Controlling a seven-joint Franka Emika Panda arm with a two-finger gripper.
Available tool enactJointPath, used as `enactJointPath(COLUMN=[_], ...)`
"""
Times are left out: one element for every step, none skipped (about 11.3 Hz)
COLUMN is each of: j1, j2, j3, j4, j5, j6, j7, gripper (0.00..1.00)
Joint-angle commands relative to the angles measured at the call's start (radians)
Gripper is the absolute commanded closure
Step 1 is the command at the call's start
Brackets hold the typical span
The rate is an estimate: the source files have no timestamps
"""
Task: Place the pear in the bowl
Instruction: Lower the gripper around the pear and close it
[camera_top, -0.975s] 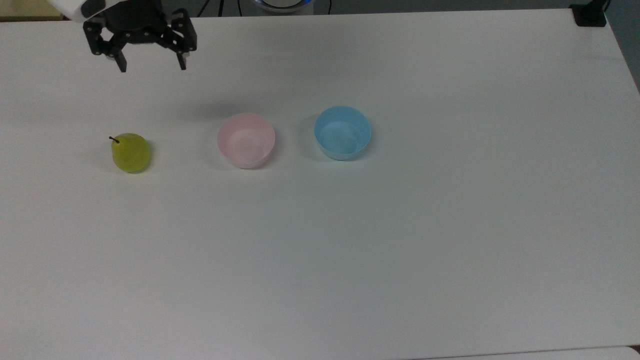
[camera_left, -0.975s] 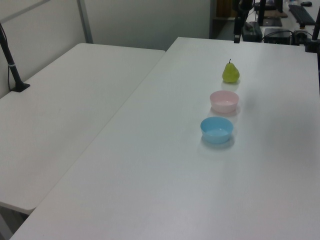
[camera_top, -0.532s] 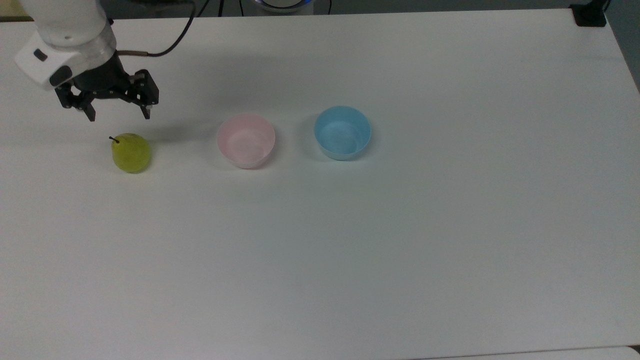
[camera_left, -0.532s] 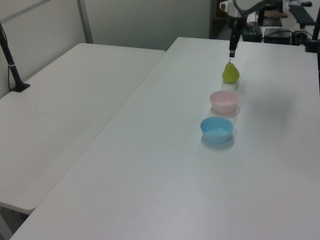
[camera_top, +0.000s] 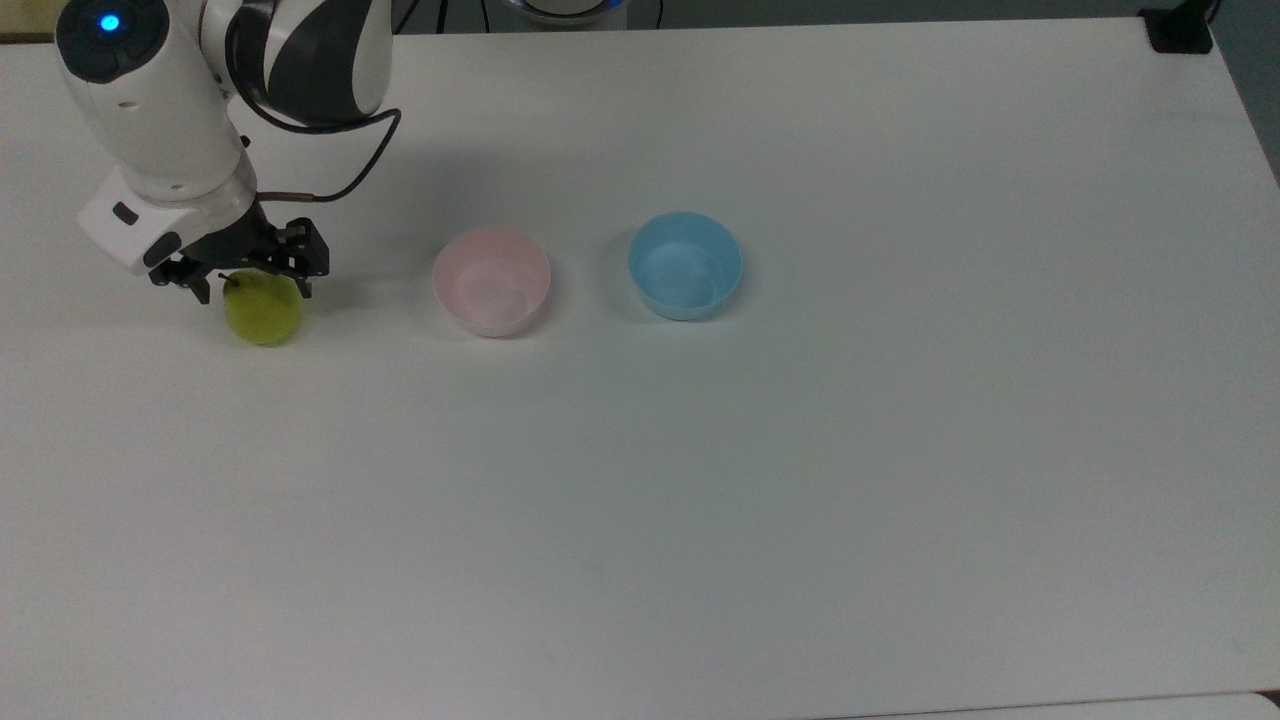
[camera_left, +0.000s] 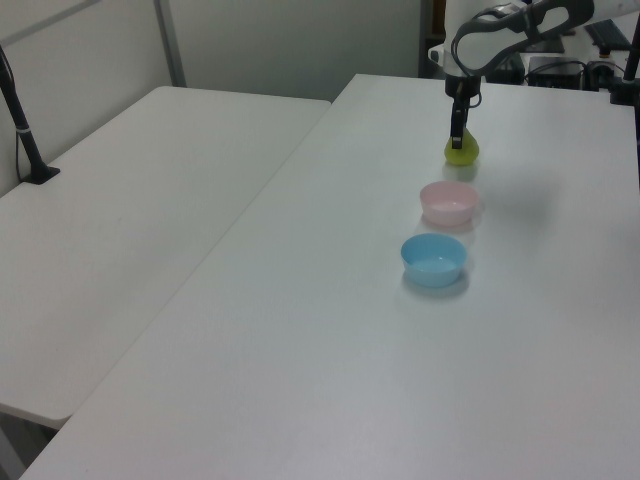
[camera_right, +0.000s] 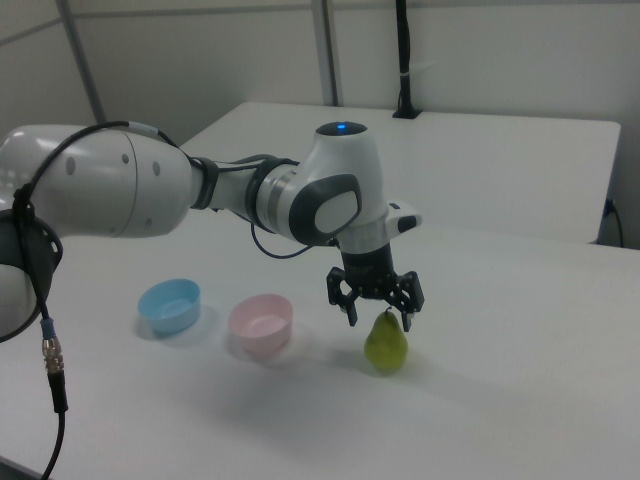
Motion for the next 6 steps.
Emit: enactJointPath(j1=[-0.012,-0.017,-0.017,-0.015,-0.015,-0.015], j2=[0.018,0.024,0.03,0.036,0.037,0.037], j3=[-0.003,-0.003,-0.003,-0.003,-0.003,-0.003], j4=[-0.011,-0.011,-0.011,-0.011,-0.011,-0.016], j5=[-0.052,-0.059,-0.062,-0.065,-0.065,-0.065], j6=[0.02,0.021,0.021,0.021,0.029,0.042], j7=[-0.023,-0.025,-0.023,-0.025,-0.025,-0.025], gripper=[0.0,0.0,0.04,0.1,0.15,0.2])
